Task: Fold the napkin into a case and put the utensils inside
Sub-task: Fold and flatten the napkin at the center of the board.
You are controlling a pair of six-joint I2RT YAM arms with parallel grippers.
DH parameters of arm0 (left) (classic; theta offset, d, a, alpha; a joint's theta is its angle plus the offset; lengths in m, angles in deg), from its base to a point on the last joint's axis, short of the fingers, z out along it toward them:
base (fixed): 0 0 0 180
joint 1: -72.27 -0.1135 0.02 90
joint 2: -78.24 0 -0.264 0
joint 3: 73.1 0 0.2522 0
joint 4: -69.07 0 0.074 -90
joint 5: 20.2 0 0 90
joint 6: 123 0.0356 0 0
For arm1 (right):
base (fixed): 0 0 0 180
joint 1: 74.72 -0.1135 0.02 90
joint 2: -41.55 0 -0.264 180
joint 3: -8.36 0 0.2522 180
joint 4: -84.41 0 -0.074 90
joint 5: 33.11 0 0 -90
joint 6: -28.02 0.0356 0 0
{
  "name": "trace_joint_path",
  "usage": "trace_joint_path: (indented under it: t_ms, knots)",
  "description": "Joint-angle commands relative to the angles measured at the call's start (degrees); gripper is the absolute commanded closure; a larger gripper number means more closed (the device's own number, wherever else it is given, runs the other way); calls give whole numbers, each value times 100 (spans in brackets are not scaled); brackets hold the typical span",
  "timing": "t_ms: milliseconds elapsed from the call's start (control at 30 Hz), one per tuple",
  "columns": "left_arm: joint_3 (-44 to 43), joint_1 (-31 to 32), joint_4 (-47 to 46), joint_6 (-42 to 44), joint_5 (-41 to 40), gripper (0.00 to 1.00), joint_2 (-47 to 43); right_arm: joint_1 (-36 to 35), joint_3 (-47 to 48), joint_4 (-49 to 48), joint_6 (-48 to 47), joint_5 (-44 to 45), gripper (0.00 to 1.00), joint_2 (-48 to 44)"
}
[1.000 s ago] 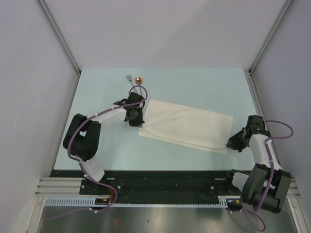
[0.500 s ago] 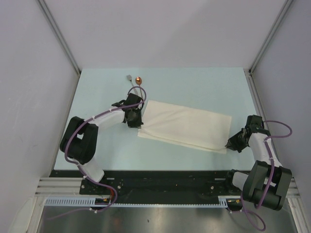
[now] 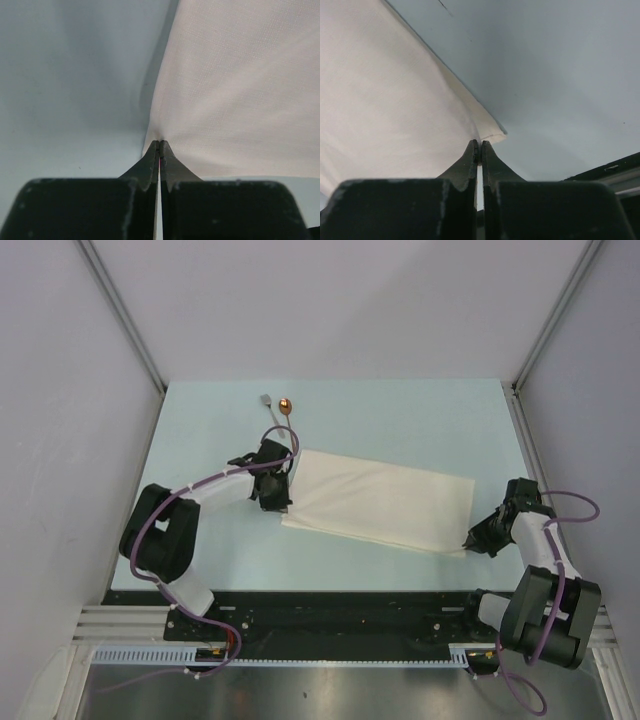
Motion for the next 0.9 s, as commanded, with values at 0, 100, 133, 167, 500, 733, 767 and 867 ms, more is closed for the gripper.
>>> trace_joint_path:
  t_ms: [0,100,133,167,500,733,767,867]
  knots:
    - [74,-51,-49,47,-105,100,-90,6,117,-120,7,246,100,205]
    - [13,-51,-50,47,-122,100,-19,6,117,-199,-10,228,100,302]
    - [13,-51,-50,47,-131,100,25,6,99,-226,-10,228,100,319]
    - [21,-51,-67,55,-157,100,34,6,90,-252,-19,219,100,363]
    - [109,-25,-94,20,-184,100,139,-11,90,-551,-37,175,99,724]
    - [92,-7,-155,-24,-175,100,288,-20,99,-543,-116,193,94,654]
    - [74,-16,-155,-24,-166,100,315,-20,90,-569,-116,193,93,653]
    - [48,-7,-182,-6,-149,100,333,-11,81,-613,-116,123,93,680]
